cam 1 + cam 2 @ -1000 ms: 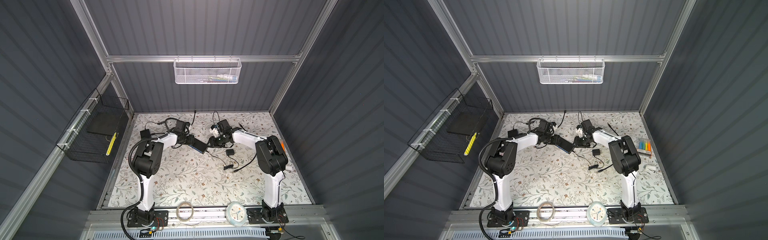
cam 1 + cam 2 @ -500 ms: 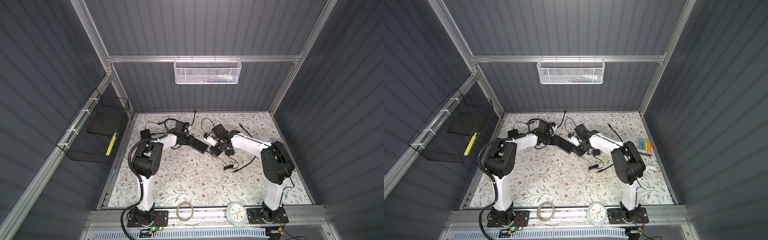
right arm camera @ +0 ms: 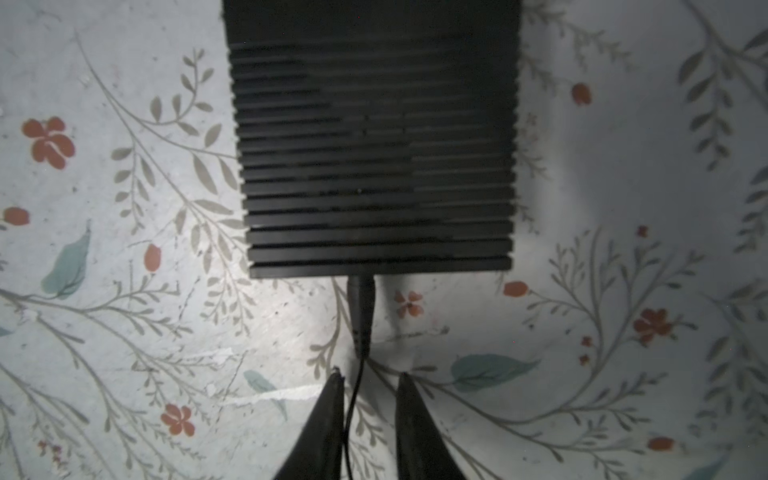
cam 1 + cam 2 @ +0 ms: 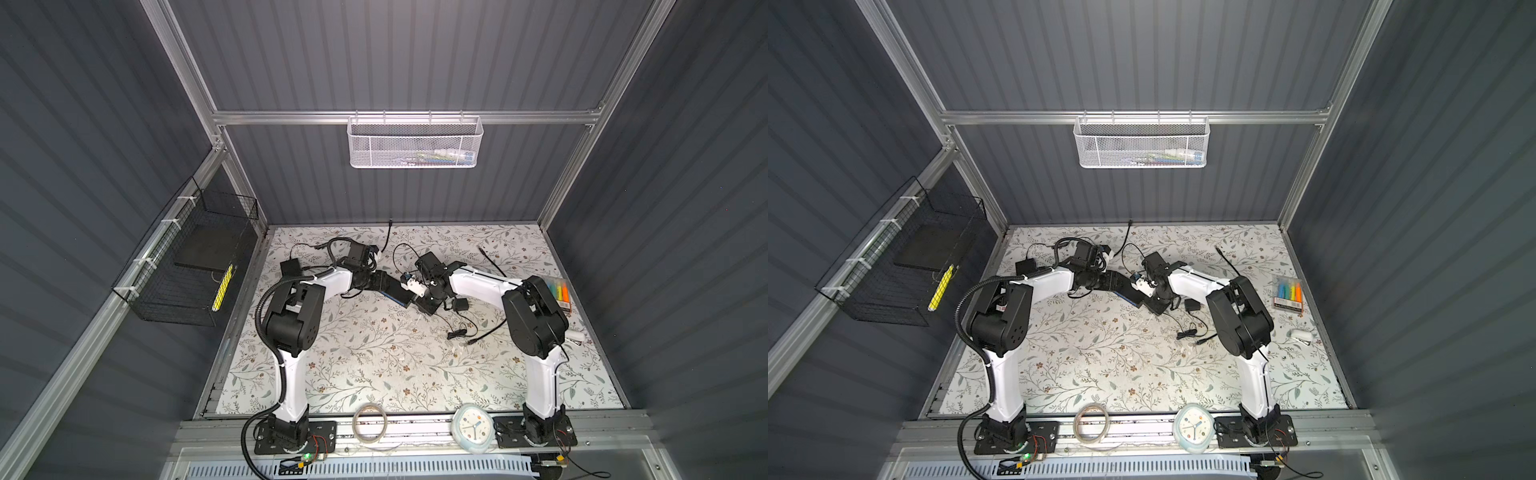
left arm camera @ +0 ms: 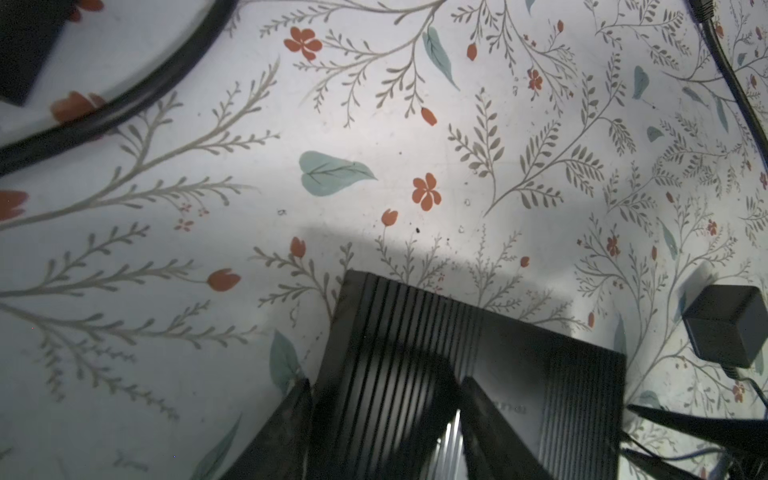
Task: Insert the plug into the switch port
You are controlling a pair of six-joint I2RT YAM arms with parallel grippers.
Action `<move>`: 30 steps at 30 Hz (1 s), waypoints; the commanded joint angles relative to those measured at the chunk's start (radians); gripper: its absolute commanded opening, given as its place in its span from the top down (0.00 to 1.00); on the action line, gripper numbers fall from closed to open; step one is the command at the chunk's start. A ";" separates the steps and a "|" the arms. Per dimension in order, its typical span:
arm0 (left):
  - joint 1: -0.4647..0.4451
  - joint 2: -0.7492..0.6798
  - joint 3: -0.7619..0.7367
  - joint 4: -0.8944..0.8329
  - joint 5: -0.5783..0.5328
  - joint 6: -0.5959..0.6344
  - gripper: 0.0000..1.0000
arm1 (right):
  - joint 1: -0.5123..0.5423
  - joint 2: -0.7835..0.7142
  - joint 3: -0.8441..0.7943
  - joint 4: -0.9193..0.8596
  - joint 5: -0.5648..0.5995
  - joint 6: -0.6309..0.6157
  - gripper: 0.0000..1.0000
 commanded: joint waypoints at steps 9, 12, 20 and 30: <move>0.005 0.050 0.020 -0.026 0.049 0.038 0.43 | 0.012 0.070 0.095 -0.049 0.006 -0.019 0.83; 0.005 0.056 0.029 -0.023 0.049 0.041 0.43 | 0.017 0.080 0.106 -0.056 0.002 -0.019 0.85; 0.007 0.073 0.052 -0.019 0.079 0.060 0.42 | 0.020 0.091 0.127 -0.063 0.009 -0.013 0.91; 0.008 0.111 0.120 -0.008 0.106 0.059 0.42 | 0.023 0.094 0.137 -0.049 0.005 0.026 0.98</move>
